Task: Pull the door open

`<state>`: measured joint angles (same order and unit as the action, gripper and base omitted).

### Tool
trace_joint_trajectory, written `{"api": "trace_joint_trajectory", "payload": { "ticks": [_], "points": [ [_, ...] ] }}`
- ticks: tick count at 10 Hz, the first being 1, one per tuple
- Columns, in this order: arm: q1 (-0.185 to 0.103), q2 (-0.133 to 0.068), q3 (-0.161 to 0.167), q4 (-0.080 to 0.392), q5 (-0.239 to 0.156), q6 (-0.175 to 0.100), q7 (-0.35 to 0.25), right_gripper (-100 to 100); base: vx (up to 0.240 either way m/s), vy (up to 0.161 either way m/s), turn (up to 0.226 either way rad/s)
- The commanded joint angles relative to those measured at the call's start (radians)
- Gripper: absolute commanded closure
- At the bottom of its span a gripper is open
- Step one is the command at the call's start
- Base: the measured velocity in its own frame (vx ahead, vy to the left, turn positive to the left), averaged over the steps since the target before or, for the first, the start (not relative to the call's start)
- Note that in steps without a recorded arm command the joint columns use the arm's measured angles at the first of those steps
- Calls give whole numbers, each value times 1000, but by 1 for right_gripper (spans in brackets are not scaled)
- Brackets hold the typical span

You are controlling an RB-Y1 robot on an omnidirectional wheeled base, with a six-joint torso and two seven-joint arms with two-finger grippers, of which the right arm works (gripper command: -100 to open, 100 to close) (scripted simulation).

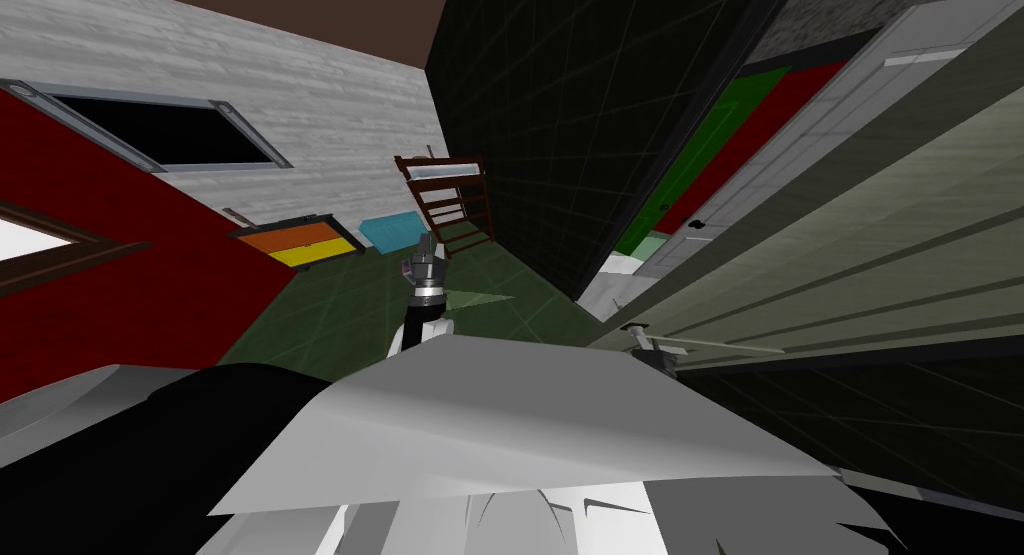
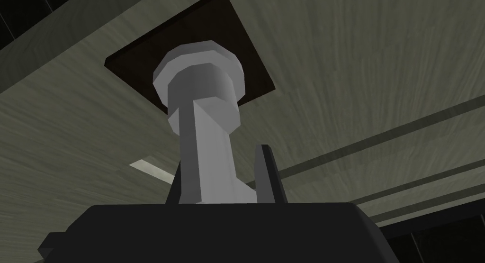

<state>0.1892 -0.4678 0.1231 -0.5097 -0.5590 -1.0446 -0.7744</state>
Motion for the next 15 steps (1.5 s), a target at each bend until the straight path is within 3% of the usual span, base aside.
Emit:
{"api": "trace_joint_trajectory", "payload": {
  "ticks": [1,3,4,5,7,9,15],
  "points": [
    [27,25,15,-38,-3,38,0,100,10,11,7],
    [27,25,15,-38,-3,38,0,100,-1,7,-2],
    [25,25,15,-5,-3,37,0,100,4,-1,23],
    [27,25,15,-38,-3,38,0,100,0,-6,-17],
    [27,25,15,-30,-3,38,0,100,0,0,0],
    [30,28,16,-44,-30,54,-16,100,9,16,12],
    [30,28,16,-44,-30,54,-16,100,2,1,1]
  ]
}}
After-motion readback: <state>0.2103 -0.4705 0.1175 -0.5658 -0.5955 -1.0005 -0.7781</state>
